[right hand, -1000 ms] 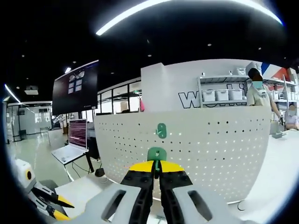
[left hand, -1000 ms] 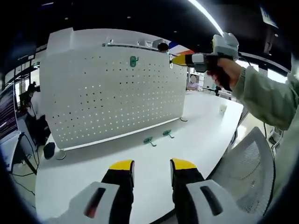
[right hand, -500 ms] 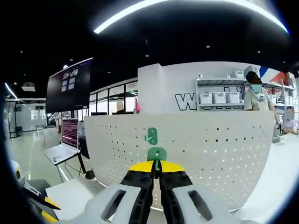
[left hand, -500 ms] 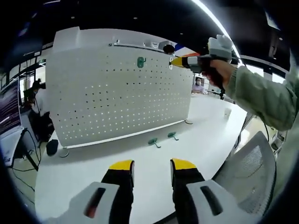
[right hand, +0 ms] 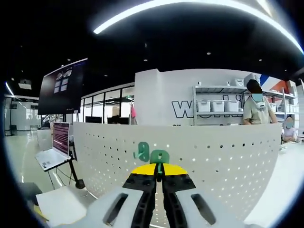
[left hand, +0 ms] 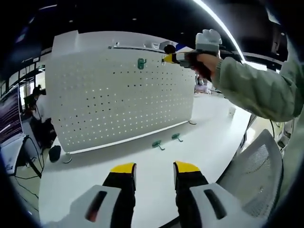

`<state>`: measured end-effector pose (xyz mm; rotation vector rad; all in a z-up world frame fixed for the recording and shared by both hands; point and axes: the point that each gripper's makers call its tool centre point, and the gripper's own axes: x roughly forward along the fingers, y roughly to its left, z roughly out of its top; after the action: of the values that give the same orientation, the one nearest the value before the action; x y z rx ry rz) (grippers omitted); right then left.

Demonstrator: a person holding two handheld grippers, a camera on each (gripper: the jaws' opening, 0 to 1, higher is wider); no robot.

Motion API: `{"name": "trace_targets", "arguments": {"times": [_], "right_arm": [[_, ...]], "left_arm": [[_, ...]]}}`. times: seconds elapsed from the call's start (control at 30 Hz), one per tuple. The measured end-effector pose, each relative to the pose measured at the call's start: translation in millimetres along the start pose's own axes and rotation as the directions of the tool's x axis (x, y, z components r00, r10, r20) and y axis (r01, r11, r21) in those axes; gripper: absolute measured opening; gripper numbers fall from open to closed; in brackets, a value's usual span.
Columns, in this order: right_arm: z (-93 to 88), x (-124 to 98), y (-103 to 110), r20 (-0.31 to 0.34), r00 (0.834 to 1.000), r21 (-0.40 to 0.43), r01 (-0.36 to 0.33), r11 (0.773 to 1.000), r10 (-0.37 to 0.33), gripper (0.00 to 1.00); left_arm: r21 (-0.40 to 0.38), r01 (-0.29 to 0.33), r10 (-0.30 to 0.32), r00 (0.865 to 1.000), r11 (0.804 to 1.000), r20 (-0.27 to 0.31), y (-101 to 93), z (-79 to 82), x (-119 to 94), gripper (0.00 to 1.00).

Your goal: Insert the hook assembly into the mounting plate slot until the hook locks in place.

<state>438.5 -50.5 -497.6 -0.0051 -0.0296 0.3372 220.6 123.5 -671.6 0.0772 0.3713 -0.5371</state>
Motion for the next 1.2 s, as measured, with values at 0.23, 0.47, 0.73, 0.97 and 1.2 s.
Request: {"name": "trace_targets", "arguments": {"times": [0.23,0.47,0.73,0.97,1.2], "right_arm": [[1.1,17,-6,0.012,1.0,-0.021,0.025,0.999,-0.025,0.02],[-2.4,36,-11,0.013,0.999,-0.007,0.049,0.999,-0.049,0.02],[-6.6,47,-13,0.015,0.997,-0.007,0.081,0.997,-0.081,0.02],[-3.9,50,-14,0.024,0.996,-0.003,0.091,0.996,-0.091,0.02],[-4.9,54,-14,0.017,0.994,-0.012,0.104,0.995,-0.104,0.02]], "left_arm": [[0.003,0.008,-0.008,1.0,1.0,-0.011,-1.0,-2.1,1,0.33],[-0.013,0.011,-0.011,1.0,1.0,-0.02,-0.3,-4.1,2,0.33],[-0.029,0.01,-0.01,1.0,1.0,-0.025,0.9,-5.1,3,0.33],[-0.029,0.008,-0.009,1.0,1.0,-0.025,1.6,-5.4,3,0.33],[-0.029,0.005,-0.006,1.0,1.0,-0.026,1.9,-5.6,3,0.33]]}}
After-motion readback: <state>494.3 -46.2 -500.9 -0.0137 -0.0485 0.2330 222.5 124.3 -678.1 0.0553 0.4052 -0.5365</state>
